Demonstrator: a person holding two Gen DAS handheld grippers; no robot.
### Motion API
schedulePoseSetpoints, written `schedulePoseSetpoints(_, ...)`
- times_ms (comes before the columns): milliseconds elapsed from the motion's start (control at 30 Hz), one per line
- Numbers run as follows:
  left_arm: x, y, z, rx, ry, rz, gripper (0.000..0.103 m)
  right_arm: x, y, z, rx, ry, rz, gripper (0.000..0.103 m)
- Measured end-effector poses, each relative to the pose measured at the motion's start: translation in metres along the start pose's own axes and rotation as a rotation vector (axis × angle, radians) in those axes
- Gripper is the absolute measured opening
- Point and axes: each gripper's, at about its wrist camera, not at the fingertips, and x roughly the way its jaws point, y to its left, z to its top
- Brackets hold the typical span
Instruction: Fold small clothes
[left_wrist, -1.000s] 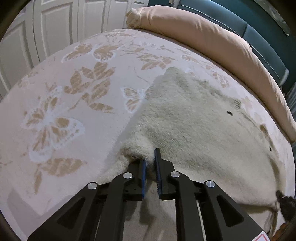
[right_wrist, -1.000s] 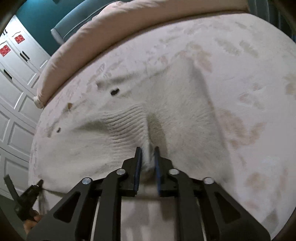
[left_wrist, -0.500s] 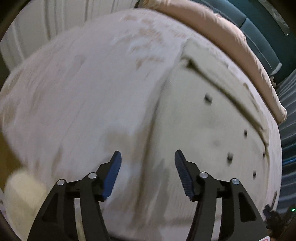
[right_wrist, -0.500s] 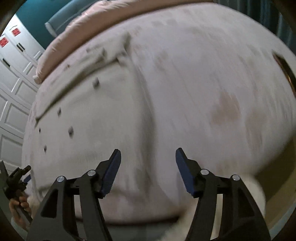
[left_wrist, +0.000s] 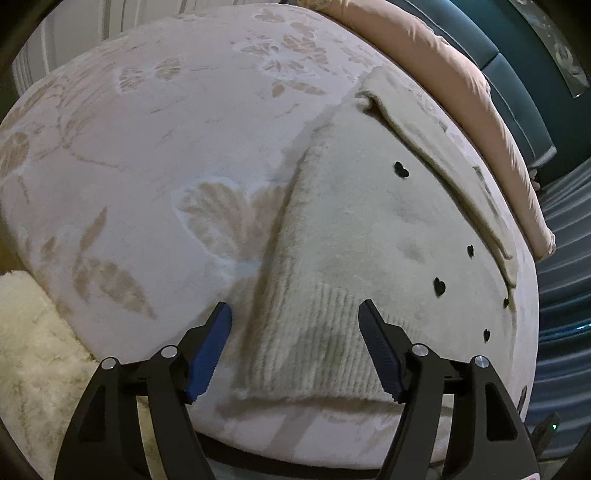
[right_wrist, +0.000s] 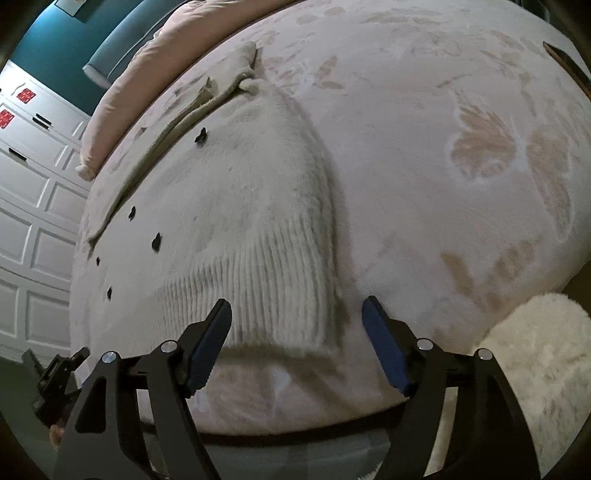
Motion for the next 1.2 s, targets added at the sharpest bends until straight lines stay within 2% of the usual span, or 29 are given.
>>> schedulePoseSetpoints(33,0.000,-0.002,0.001,0.009,0.003,-0.012,0.067,0.000,0.002,0.000,0.000,-0.003,0.001,0.072)
schedulePoseSetpoints(67,0.000,-0.004,0.001,0.017,0.008,-0.020,0.061,0.001,0.004,0.001,0.004,-0.001,0.011,0.072)
schedulePoseSetpoints(100,0.001,-0.006,0.002,0.026,0.017,-0.042,0.046,0.001,0.004,0.001,0.004,0.001,0.018,0.071)
schedulePoseSetpoints(133,0.003,-0.009,0.002,0.035,0.033,-0.045,0.040,0.002,0.007,0.002,-0.001,0.006,0.025,0.065)
schedulePoseSetpoints(200,0.006,-0.011,0.002,0.044,0.059,-0.041,0.011,0.005,0.012,0.002,-0.022,0.018,0.015,0.052)
schedulePoseSetpoints(233,0.007,-0.013,0.003,0.046,0.068,-0.046,0.007,0.005,0.014,0.001,-0.030,0.020,0.012,0.037)
schedulePoseSetpoints(267,0.006,-0.013,0.002,0.048,0.067,-0.047,0.007,0.005,0.017,0.001,-0.043,0.031,0.019,0.012)
schedulePoseSetpoints(300,0.001,-0.014,0.002,0.052,0.054,-0.052,0.006,0.003,0.019,0.001,-0.046,0.032,0.026,0.009)
schedulePoseSetpoints(400,-0.020,-0.020,0.003,0.095,0.012,-0.056,0.005,-0.016,0.026,0.000,-0.077,-0.018,0.035,0.007)
schedulePoseSetpoints(533,-0.052,-0.021,-0.005,0.157,0.017,-0.075,0.005,-0.046,0.033,-0.009,-0.151,-0.036,0.019,0.005)
schedulePoseSetpoints(633,-0.072,-0.016,-0.022,0.217,0.042,-0.059,0.005,-0.061,0.030,-0.034,-0.238,0.028,-0.037,0.005)
schedulePoseSetpoints(767,-0.093,0.004,-0.069,0.275,0.154,-0.001,0.005,-0.078,0.018,-0.075,-0.323,0.166,-0.100,0.005)
schedulePoseSetpoints(867,-0.112,0.025,-0.114,0.283,0.258,0.026,0.005,-0.101,0.009,-0.118,-0.364,0.302,-0.129,0.005)
schedulePoseSetpoints(1000,-0.134,0.043,-0.147,0.238,0.346,0.045,0.005,-0.129,0.005,-0.150,-0.361,0.391,-0.121,0.005)
schedulePoseSetpoints(1067,-0.142,0.040,-0.143,0.224,0.339,0.039,0.004,-0.137,0.007,-0.149,-0.352,0.397,-0.113,0.005)
schedulePoseSetpoints(1100,-0.146,0.036,-0.132,0.216,0.310,0.023,0.004,-0.139,0.010,-0.141,-0.352,0.383,-0.104,0.005)
schedulePoseSetpoints(1133,-0.149,0.028,-0.117,0.214,0.266,-0.001,0.004,-0.141,0.014,-0.130,-0.353,0.350,-0.092,0.005)
schedulePoseSetpoints(1167,-0.153,0.013,-0.089,0.226,0.188,-0.041,0.004,-0.141,0.021,-0.107,-0.358,0.282,-0.071,0.006)
schedulePoseSetpoints(1200,-0.154,0.003,-0.072,0.237,0.145,-0.071,0.004,-0.142,0.030,-0.080,-0.355,0.202,-0.047,0.006)
